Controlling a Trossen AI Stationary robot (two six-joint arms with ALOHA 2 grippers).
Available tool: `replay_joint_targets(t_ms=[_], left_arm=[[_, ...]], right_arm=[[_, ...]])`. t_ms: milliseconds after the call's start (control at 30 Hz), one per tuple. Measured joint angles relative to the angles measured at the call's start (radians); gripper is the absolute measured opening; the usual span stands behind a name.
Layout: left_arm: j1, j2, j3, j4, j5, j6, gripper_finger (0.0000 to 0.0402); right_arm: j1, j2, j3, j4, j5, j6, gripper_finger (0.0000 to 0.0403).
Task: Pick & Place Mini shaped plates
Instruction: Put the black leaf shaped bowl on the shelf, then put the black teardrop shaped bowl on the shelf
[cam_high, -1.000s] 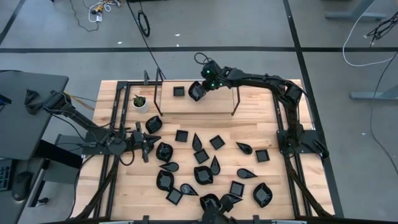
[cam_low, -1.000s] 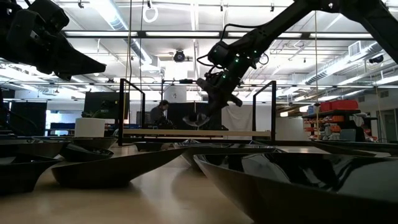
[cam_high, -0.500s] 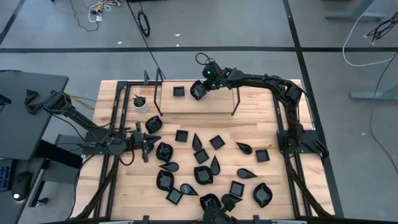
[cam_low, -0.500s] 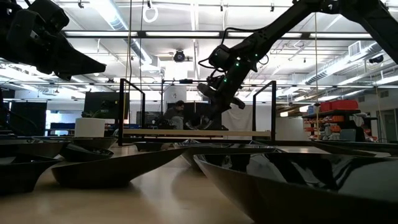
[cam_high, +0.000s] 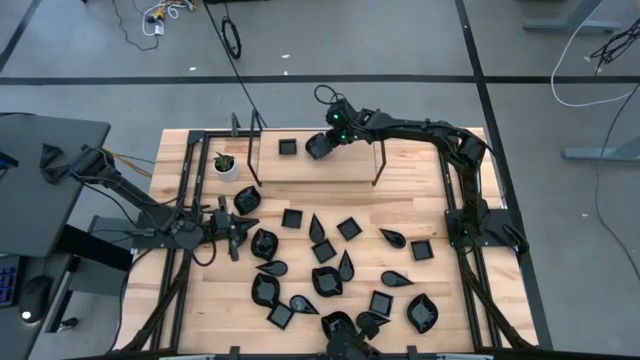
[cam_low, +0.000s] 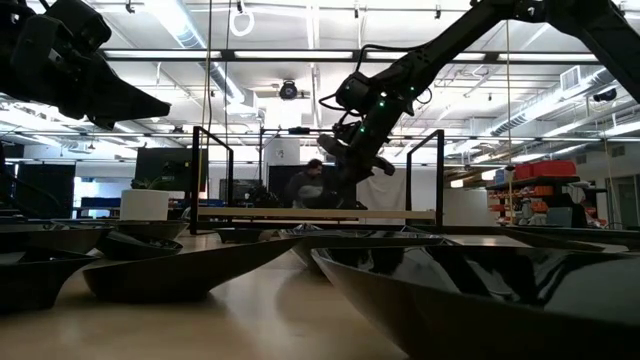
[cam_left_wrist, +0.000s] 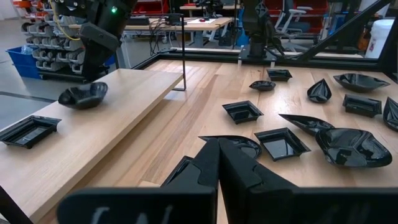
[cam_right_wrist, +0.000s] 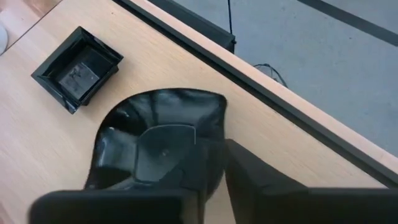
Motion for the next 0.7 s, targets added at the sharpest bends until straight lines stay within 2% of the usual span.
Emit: replay_joint_targets(t_ms=[200, 333, 533, 700], left_arm=[[0.000, 0.000, 0.000, 0.000, 0.000, 0.000, 0.0007], [0.000, 0.000, 0.000, 0.000, 0.000, 0.000, 0.0007], [0.000, 0.000, 0.000, 0.000, 0.000, 0.000, 0.0007], [0.000, 0.000, 0.000, 0.000, 0.000, 0.000, 0.0007]], right_arm=[[0.000, 0.000, 0.000, 0.011, 0.106, -0.013, 0.0108], [0.011, -0.015, -0.001, 0.028, 0.106, -0.051, 0.0116], [0.110, -0.090, -0.001, 0.072, 0.105, -0.197, 0.0096], [0.273, -0.169, -0.001, 0.102, 0.163, -0.313, 0.0061]])
